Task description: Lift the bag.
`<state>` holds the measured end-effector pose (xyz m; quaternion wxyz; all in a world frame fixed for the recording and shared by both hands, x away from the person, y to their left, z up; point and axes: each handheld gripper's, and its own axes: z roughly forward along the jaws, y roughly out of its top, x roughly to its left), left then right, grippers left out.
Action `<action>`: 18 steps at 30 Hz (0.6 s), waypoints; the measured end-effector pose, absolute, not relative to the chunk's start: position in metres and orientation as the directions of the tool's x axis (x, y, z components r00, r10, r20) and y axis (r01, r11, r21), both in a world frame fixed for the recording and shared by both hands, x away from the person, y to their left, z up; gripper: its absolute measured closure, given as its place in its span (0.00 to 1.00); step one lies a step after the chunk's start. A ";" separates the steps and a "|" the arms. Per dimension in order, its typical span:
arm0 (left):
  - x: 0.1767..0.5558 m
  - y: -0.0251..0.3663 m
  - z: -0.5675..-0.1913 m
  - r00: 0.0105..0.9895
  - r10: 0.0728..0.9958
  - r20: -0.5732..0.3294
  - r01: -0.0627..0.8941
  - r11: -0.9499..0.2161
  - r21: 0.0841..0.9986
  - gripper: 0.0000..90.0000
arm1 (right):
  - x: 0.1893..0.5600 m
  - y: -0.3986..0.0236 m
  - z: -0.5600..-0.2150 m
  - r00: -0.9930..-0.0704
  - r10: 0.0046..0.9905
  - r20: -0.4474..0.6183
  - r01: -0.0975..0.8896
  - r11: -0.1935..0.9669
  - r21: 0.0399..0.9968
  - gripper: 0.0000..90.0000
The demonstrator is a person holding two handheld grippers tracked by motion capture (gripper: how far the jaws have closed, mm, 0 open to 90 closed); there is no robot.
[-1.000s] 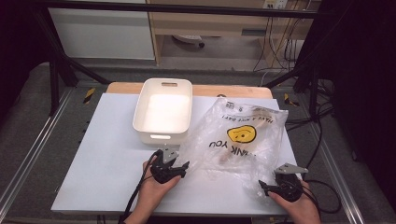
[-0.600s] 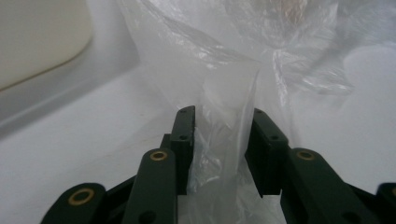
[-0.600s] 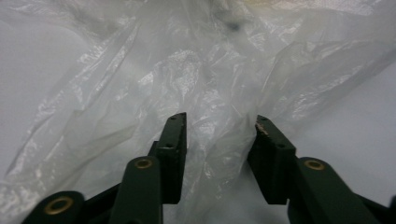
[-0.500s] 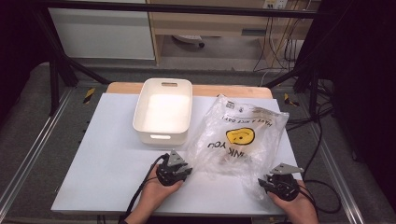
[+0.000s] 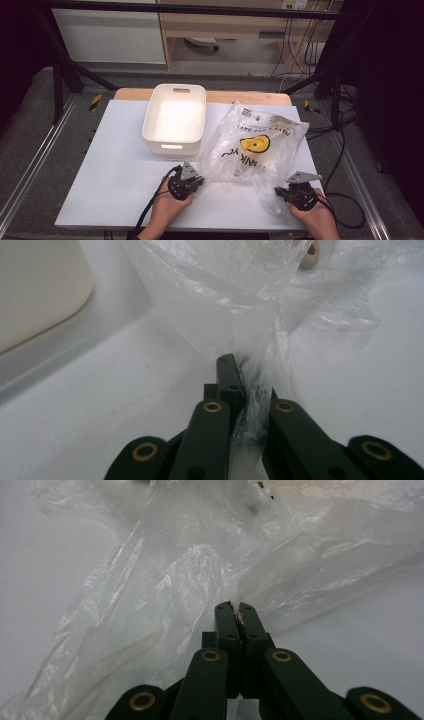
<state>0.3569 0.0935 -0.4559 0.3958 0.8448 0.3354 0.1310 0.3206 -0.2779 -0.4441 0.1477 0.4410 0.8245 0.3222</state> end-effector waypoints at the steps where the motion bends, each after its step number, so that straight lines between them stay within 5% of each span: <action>1: 0.357 0.094 -0.453 0.744 0.666 -0.046 0.461 -0.462 0.758 1.00 | 0.322 -0.278 -0.442 -0.573 0.819 0.040 0.624 0.404 0.669 1.00; 18: 0.378 0.101 -0.388 0.758 0.649 -0.064 0.428 -0.421 0.800 1.00 | 0.344 -0.273 -0.381 -0.590 0.807 0.007 0.519 0.373 0.769 1.00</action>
